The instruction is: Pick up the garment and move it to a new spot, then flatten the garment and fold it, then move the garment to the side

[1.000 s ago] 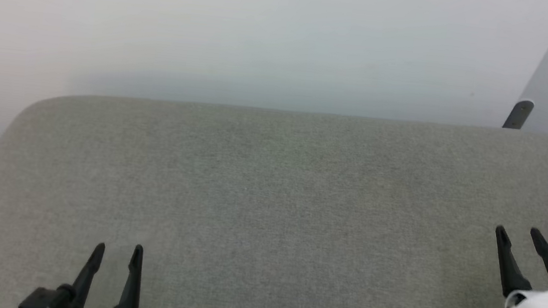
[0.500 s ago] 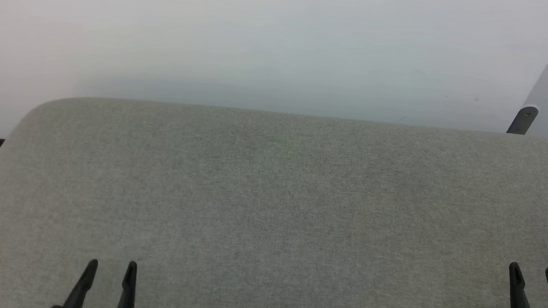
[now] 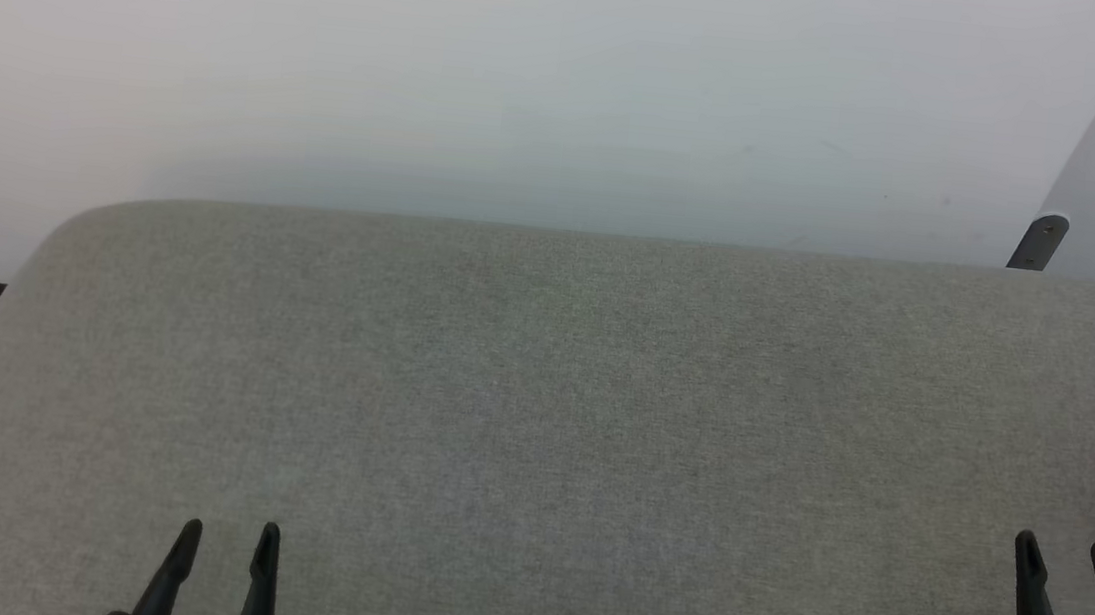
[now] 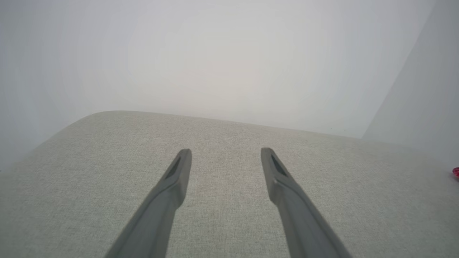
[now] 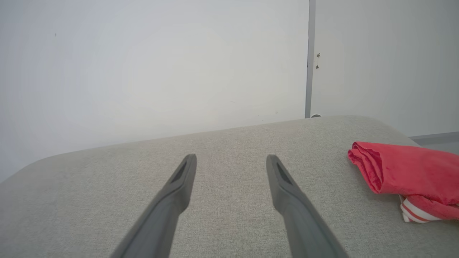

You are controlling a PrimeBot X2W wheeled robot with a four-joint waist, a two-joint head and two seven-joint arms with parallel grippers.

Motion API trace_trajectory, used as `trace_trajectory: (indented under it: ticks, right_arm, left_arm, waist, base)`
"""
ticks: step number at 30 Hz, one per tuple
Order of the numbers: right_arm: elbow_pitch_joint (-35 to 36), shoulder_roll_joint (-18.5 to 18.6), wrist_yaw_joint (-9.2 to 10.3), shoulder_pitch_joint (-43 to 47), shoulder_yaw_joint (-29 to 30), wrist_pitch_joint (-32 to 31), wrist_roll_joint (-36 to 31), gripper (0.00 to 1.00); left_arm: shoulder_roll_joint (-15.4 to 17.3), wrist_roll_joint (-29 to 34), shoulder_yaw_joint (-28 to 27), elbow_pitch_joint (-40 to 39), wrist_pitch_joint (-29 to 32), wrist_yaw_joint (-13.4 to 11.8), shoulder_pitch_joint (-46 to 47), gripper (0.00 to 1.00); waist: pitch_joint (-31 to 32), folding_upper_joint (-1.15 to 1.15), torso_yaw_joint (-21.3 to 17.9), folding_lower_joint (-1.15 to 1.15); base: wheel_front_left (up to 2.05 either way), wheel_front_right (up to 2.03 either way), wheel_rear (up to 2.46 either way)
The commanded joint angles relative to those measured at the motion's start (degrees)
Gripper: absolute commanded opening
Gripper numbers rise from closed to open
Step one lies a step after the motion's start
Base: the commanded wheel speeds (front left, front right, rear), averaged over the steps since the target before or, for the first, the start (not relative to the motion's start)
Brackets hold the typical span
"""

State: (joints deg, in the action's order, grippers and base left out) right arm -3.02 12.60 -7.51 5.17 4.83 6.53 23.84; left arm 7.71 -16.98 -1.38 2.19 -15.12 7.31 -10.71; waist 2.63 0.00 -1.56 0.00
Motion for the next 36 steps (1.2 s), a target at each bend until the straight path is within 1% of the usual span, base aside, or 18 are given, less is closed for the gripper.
trace_trajectory:
  ticks: [1, 14, 19, 23, 24, 28, 36]
  right_arm:
    - [0.51, -0.23, 0.05, 0.36, 0.06, -0.18, -0.26, 1.0]
    - [1.71, -1.29, 0.05, 1.16, -0.62, -0.78, -0.75, 1.0]
    - [1.76, -1.26, 0.05, 1.16, -0.91, -0.89, -0.61, 1.0]
    - [1.75, -0.96, 0.04, 0.49, -1.13, -0.94, -0.29, 1.0]
    - [1.43, -1.11, -0.01, 0.34, -1.14, -1.01, -0.55, 0.0]
    - [-0.77, -2.1, -0.01, 0.54, -1.45, -1.18, -0.11, 0.0]
    - [-1.88, -2.93, -0.01, -0.88, -1.02, -2.55, 7.46, 0.0]
  left_arm:
    - [-0.02, -0.2, -0.01, -0.23, 0.01, 0.2, 0.03, 1.0]
    - [-0.22, -0.45, 0.14, -0.32, 0.01, 0.25, -0.05, 1.0]
    - [-0.15, -0.58, 0.36, 0.01, 0.01, 0.26, -0.15, 1.0]
    - [-0.05, -1.91, 0.97, 0.0, 0.01, 0.25, 0.34, 1.0]
    - [-0.22, -1.81, 1.03, 0.33, -0.01, 0.01, 0.1, 0.0]
    - [-0.79, -2.28, 1.31, 2.33, 0.09, 0.0, -0.4, 0.0]
    - [-0.93, -10.73, 0.97, 3.27, 2.16, -0.04, 1.49, 0.0]
  waist:
    - [-0.02, 0.0, 0.03, 0.0]
    - [0.09, 0.0, 0.02, 0.0]
    - [0.05, 0.0, -0.14, 0.0]
    - [-0.14, 0.0, -0.26, 0.0]
    - [-0.12, 0.0, -0.26, 0.0]
    - [-0.13, 0.0, -0.26, 0.0]
    - [-0.31, 0.0, -0.15, 0.0]
  base:
    - [0.0, 0.0, 0.0]
    - [0.0, 0.0, 0.0]
    - [0.0, 0.0, 0.0]
    - [0.0, 0.0, 0.0]
    - [0.0, 0.0, 0.0]
    - [0.0, 0.0, 0.0]
    - [0.0, 0.0, 0.0]
